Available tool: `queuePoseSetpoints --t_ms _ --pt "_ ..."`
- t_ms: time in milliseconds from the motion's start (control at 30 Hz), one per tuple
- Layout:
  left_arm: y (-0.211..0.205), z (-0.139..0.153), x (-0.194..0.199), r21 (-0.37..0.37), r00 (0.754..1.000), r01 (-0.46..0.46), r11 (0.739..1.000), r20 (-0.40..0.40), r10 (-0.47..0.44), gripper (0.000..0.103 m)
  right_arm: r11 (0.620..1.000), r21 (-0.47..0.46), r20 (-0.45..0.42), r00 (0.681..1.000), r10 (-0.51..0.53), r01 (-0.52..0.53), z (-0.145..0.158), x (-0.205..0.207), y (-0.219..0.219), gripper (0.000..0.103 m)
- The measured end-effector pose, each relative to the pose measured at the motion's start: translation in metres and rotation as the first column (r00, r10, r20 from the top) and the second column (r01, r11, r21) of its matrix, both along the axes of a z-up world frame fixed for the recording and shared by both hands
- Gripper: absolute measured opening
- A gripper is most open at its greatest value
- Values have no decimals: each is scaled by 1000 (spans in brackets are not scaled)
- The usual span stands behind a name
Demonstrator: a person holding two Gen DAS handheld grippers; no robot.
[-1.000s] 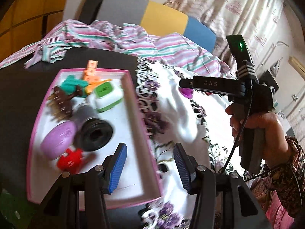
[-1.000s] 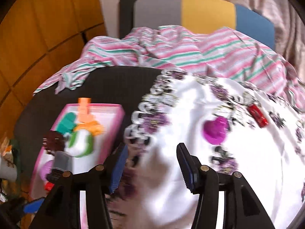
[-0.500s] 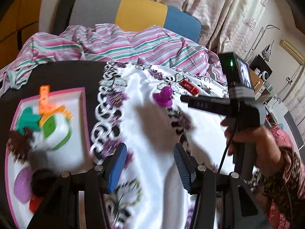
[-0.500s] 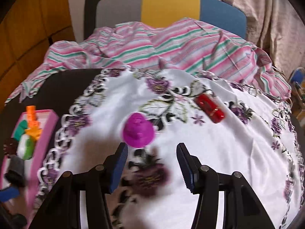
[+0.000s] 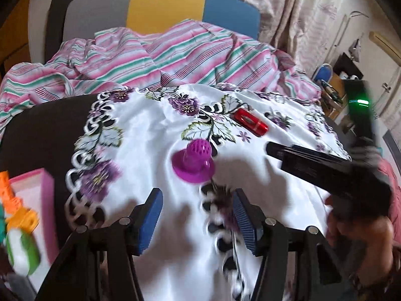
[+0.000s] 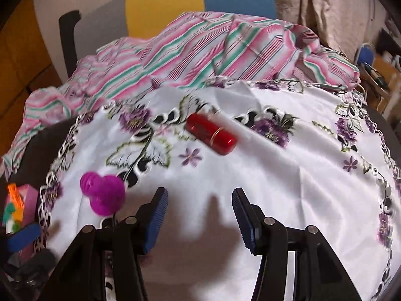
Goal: Organize rigid objects
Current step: 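Grasp the magenta perforated ball with the left gripper while the right gripper moves to the red cylinder, then close the right gripper on the red cylinder and lift it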
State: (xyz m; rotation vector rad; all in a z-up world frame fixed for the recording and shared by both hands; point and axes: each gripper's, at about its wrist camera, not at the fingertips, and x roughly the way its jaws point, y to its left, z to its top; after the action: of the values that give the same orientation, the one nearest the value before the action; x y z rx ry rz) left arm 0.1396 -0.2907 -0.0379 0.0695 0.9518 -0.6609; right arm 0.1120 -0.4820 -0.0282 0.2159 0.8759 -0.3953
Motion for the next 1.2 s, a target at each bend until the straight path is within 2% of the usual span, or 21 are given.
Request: queuePoseSetpoints --t_ms 133,300,467,500,533,600,800,933,1000,1067,1200 --pt "-22 -12 23 30 1000 -12 999 -12 12 58 999 -14 33 999 -36 36 9 -2 -9 54" --pt "-44 -24 36 77 999 3 997 39 -6 58 994 37 37 994 -100 99 10 -6 -29 55" --pt "-53 -34 44 64 999 5 998 48 -8 58 989 74 48 990 -130 127 10 -8 -38 55" --pt "-53 -36 46 58 999 2 998 50 -5 53 989 75 52 990 -130 126 11 -9 -39 55" --pt "-51 -38 46 46 999 -3 999 51 0 41 989 80 58 990 -126 121 11 -9 -39 55" --pt "-48 -38 46 44 997 -10 999 73 6 33 989 92 68 990 -122 115 10 -9 -39 55" --pt "-24 -41 36 11 994 -23 1000 112 21 33 992 102 61 994 -86 80 6 -4 -36 54" --pt "-8 -42 37 -44 995 -60 997 72 63 33 990 133 87 995 -49 37 6 -2 -36 52" --pt "-5 -44 35 -56 995 -65 996 75 69 33 991 136 67 998 -12 3 3 7 -37 47" --pt "-4 -45 34 -62 995 -62 996 78 67 33 996 83 35 999 24 -27 2 20 -40 42" --pt "-4 -46 33 -70 994 -62 996 80 68 33 997 58 -27 998 48 -47 -5 44 -53 42"
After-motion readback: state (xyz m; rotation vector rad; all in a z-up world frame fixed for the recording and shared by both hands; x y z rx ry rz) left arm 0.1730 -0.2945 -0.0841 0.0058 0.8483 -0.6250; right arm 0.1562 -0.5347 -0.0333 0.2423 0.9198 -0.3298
